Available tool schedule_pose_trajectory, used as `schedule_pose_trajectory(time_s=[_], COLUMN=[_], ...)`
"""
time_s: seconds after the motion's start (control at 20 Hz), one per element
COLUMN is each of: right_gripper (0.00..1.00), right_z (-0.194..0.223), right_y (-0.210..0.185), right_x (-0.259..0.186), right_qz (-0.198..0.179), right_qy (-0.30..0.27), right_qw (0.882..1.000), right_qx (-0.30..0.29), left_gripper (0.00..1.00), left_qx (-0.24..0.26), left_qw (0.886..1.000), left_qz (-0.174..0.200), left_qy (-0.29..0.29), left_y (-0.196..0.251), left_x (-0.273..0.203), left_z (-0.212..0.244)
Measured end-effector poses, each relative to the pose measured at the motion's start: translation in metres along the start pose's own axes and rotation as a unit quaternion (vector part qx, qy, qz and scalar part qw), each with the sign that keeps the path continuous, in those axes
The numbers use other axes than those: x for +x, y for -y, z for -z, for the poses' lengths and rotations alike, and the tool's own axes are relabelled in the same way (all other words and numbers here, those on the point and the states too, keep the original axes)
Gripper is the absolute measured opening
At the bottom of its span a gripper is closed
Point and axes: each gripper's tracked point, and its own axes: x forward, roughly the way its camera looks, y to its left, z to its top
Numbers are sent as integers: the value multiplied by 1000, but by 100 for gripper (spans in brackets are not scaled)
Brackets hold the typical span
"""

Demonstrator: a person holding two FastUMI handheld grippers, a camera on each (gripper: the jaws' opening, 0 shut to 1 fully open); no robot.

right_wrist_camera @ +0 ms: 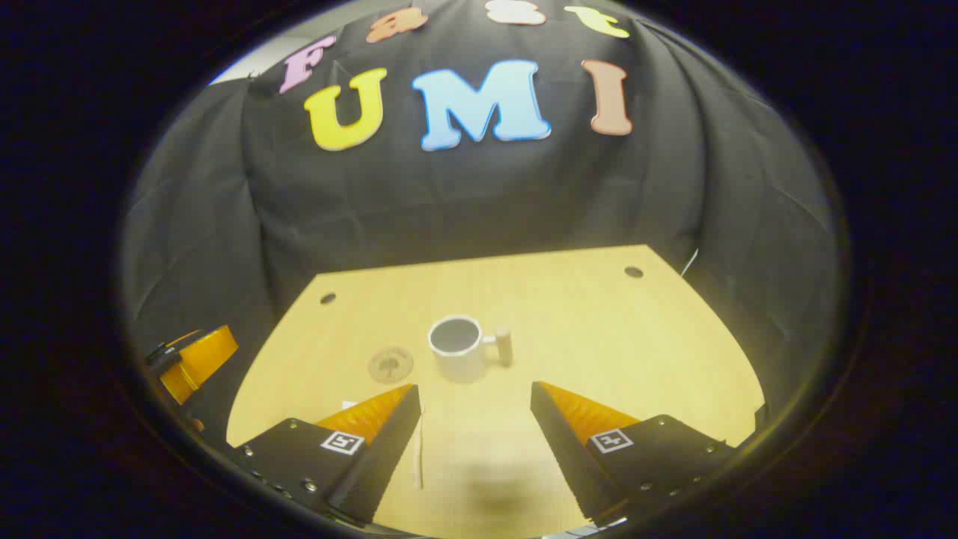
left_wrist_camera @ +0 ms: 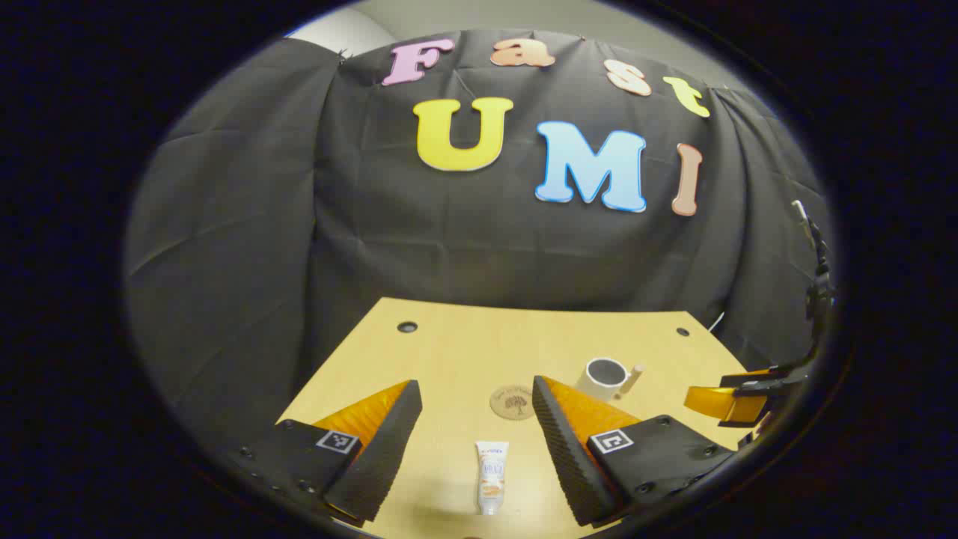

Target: Put the toothbrush and toothpaste on the desktop into the cup, then pick up the cup and place it on the coaster on the desktop.

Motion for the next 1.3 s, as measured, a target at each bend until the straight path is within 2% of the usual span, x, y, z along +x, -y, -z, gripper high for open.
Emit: schedule_pose_trajectory(time_s=[0.05, 0.2, 0.3, 0.35, 0.45, 0.5, 0.55, 0.6, 0.7, 0.8, 0.9, 1.05, 1.3], right_gripper=[96, 95, 95, 95, 94, 94, 94, 94, 94, 94, 94, 93, 94], right_z=[2, -5, -24, -46, -102, -125, -138, -148, -158, -158, -154, -148, -109], right_y=[-2, -6, -10, -15, -14, -9, -4, 0, 2, 0, -9, -2, -9], right_x=[3, 2, -5, -15, -43, -59, -76, -92, -117, -127, -126, -117, -83], right_qz=[-6, -23, -35, -40, -30, -14, 0, 9, 28, 36, 20, 23, 4], right_qy=[-10, 9, 55, 97, 202, 249, 290, 326, 375, 393, 387, 369, 280], right_qw=[1000, 1000, 998, 994, 979, 968, 957, 945, 925, 915, 918, 925, 956], right_qx=[-2, -7, -11, -11, -14, -19, -25, -33, -61, -79, -78, -82, -85], left_gripper=[96, 96, 96, 96, 96, 96, 92, 96, 95, 95, 96, 96, 96], left_qx=[-2, 17, 21, 31, 52, 50, 42, 36, 40, 35, 34, 49, 89], left_qw=[1000, 1000, 998, 995, 985, 982, 978, 974, 970, 971, 972, 974, 986], left_qz=[5, 20, 26, 27, 24, 26, 35, 44, 56, 60, 54, 43, 59], left_qy=[-5, 13, 54, 90, 160, 183, 202, 217, 232, 229, 226, 219, 131], left_y=[4, 16, 23, 27, 34, 41, 49, 58, 68, 69, 64, 55, 48], left_x=[5, 10, 3, -4, -18, -27, -35, -41, -48, -47, -48, -49, -15], left_z=[5, -6, -33, -54, -99, -116, -128, -138, -148, -148, -149, -143, -85])
